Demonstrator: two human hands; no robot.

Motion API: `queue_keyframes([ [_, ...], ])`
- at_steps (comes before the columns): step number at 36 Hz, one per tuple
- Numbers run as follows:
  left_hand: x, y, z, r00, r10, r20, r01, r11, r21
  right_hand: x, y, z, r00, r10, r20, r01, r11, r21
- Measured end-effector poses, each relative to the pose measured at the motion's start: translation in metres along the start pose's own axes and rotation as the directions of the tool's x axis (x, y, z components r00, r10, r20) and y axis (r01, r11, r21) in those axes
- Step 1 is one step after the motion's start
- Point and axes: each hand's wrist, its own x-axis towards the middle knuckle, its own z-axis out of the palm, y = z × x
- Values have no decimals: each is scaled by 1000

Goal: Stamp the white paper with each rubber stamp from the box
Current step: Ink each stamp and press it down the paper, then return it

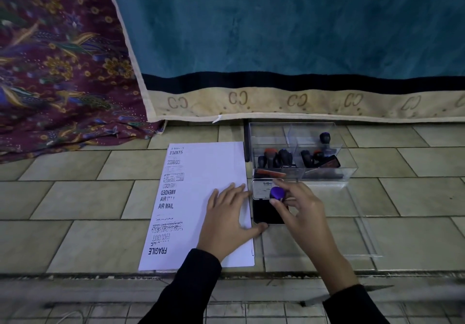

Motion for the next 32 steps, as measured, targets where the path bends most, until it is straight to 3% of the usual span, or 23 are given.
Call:
queue_keyframes([
  [17, 0, 0, -1, 1000, 8, 21, -8, 999, -32, -6, -6, -4, 987, -92, 133, 112, 983, -148],
  [22, 1, 2, -9, 994, -106, 29, 110, 955, -276, -6, -6, -3, 989, -79, 127, 98, 984, -149],
  [24, 3, 4, -15, 970, -227, 88, 241, 843, -480, -7, -6, -3, 988, -64, 140, 83, 987, -139],
  [26, 7, 4, -22, 944, -301, 133, 306, 656, -690, -6, -6, -4, 988, -38, 150, 57, 991, -123],
  [29, 13, 2, -37, 908, -389, 156, 314, 384, -868, -4, -9, -7, 989, -24, 148, 44, 991, -129],
  [32, 15, -9, -54, 886, -453, 102, 220, 217, -951, -3, -19, -7, 994, -50, 99, 59, 994, -96],
])
